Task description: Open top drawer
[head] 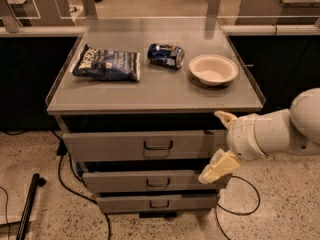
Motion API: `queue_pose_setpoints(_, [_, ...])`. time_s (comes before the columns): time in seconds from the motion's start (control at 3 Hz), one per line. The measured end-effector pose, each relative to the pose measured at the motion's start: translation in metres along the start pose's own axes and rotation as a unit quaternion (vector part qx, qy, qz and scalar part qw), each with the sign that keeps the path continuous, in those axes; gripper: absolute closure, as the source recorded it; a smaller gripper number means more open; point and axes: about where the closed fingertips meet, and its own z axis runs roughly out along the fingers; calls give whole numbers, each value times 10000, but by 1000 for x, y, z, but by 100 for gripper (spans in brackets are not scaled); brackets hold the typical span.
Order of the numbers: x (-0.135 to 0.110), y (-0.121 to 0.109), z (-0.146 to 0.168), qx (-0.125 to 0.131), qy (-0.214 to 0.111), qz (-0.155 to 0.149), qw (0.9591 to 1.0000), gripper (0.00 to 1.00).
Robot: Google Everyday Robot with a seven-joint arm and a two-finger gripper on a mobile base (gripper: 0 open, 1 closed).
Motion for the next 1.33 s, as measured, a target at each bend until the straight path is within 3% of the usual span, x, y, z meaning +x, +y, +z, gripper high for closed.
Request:
queue_pose_setpoints(0.67, [0,11,39,-358,-55,35,9993,0])
queue_pose_setpoints(1.33, [8,-4,75,-248,-162,-83,9995,0])
